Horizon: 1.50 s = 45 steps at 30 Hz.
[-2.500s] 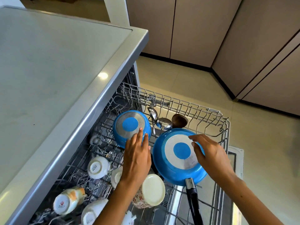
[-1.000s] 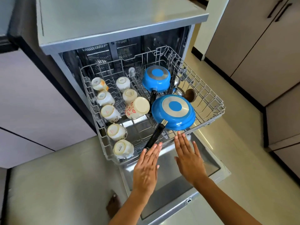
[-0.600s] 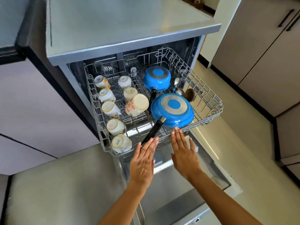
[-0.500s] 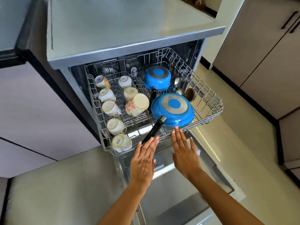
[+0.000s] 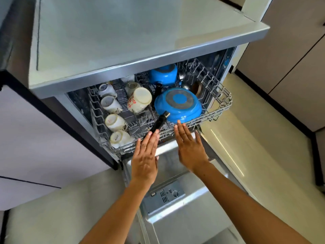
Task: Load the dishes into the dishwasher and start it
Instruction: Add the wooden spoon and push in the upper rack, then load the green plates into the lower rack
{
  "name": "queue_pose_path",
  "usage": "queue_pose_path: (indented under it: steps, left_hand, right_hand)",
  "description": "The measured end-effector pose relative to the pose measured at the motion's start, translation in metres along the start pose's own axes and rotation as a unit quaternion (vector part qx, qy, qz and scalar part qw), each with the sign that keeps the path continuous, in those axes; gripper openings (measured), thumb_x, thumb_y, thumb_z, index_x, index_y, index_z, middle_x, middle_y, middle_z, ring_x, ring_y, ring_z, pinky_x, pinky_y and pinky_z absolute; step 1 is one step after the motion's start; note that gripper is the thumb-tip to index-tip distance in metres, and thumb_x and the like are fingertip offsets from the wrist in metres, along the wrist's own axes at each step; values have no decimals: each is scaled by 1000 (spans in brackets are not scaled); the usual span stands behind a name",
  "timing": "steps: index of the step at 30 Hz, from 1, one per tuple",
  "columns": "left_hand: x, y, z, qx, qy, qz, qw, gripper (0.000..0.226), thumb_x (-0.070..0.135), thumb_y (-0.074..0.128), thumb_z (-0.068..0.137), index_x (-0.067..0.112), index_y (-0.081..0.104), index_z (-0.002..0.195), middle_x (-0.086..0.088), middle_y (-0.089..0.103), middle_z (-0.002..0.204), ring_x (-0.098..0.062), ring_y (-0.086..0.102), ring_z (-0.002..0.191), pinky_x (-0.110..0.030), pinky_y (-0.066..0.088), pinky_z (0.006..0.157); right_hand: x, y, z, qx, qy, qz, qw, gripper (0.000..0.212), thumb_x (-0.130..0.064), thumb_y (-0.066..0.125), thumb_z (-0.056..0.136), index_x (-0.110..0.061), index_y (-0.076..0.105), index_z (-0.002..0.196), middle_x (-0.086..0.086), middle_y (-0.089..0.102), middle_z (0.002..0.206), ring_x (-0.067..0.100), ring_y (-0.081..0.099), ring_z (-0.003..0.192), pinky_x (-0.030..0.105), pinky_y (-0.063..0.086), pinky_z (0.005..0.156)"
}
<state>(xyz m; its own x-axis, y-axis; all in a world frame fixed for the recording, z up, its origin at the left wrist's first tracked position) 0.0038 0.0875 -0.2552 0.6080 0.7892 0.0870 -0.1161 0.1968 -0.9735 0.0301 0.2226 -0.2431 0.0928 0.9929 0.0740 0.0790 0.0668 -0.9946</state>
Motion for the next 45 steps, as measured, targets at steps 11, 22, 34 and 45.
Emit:
queue_pose_path:
  steps: [11, 22, 34, 45]
  left_hand:
    - [-60, 14, 77, -43, 8, 44, 998, 81, 26, 60, 87, 10, 12, 151, -3, 3, 159, -21, 8, 146, -43, 10, 117]
    - [-92, 20, 105, -63, 39, 31, 997, 83, 23, 57, 88, 12, 4, 151, -2, 0, 159, -20, 1, 146, -43, 1, 115]
    - [-92, 23, 111, -105, 44, 25, 993, 94, 15, 56, 88, 16, -15, 149, 3, -29, 154, -15, -25, 141, -38, -13, 114]
    - [-77, 6, 98, -63, 50, 93, 992, 87, 26, 52, 89, 6, -8, 148, -9, -17, 156, -22, -15, 143, -40, -9, 117]
  right_hand:
    - [-10, -13, 93, -26, 12, 21, 999, 70, -20, 25, 94, -9, -22, 145, 6, -38, 142, 22, -27, 138, 48, -6, 114]
    - [-16, -8, 131, -25, 21, 31, 999, 81, -15, 37, 90, -10, -23, 144, 8, -38, 142, 25, -22, 140, 48, -5, 113]
    - [-11, -8, 134, -51, 13, 13, 999, 98, -29, 54, 87, -8, -23, 144, 10, -33, 149, 25, -23, 140, 49, 0, 116]
    - [-7, -21, 116, -21, -22, 76, 997, 86, -17, 47, 90, -10, -17, 146, 7, -30, 147, 20, -21, 139, 46, -5, 114]
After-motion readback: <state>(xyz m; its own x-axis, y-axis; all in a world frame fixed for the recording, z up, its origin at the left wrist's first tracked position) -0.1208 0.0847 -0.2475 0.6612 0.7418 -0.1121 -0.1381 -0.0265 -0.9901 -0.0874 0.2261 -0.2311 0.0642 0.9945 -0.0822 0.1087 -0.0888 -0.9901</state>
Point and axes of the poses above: each hand's wrist, its own z-axis towards the middle knuckle, its own y-axis out of the palm, x = y × z, the point moved 6 cm from there along z, towards the middle knuckle
